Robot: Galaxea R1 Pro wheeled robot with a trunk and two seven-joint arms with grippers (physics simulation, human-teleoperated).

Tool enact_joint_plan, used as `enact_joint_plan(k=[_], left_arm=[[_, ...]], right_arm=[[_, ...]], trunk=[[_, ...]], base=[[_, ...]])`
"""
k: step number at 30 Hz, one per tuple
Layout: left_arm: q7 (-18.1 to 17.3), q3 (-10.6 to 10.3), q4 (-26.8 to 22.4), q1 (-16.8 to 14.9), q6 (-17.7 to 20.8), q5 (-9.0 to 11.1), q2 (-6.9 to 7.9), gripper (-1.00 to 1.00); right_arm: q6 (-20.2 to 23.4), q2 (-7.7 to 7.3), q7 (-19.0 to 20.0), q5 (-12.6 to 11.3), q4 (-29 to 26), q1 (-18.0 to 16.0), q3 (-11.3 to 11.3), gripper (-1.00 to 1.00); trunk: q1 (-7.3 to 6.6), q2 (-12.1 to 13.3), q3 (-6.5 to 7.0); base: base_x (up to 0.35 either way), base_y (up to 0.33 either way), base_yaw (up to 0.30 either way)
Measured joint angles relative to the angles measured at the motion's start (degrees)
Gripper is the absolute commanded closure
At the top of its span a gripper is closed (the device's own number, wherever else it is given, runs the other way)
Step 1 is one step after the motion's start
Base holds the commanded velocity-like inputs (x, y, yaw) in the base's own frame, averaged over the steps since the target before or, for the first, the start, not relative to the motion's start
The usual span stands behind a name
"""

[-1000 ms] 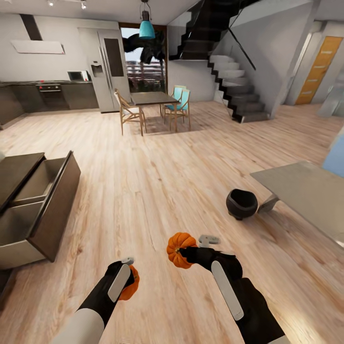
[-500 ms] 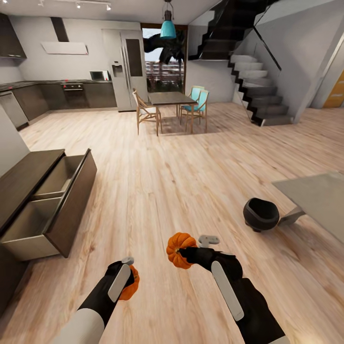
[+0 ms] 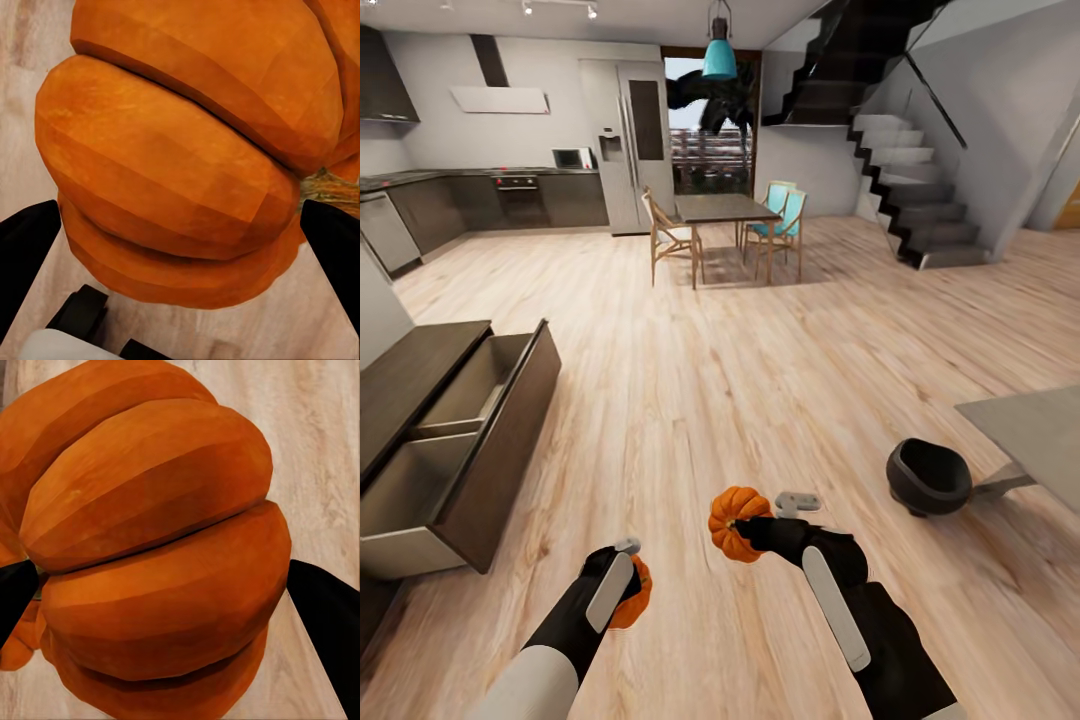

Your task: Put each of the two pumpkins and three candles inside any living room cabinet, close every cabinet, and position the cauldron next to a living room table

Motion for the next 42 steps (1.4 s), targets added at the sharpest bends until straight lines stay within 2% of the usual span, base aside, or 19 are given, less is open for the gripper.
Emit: enact_joint_plan(k=[21, 42], left_arm=[[0.05, 0.00, 0.00, 0.00, 0.01, -0.10, 0.00, 1.00], [-0.34, 0.47, -0.46, -0.46, -0.34, -0.25, 0.29, 1.00]], right_arm=[[-0.07, 0.01, 0.00, -0.05, -0.18, 0.00, 0.07, 1.00], [-0.28, -0.08, 0.00, -0.04, -0.60, 0.03, -0.01, 1.00]], trunk=[[0.00, 0.00, 0.00], [0.00, 0.00, 0.01]], base=[[0.350, 0.000, 0.277], [0.350, 0.000, 0.016]])
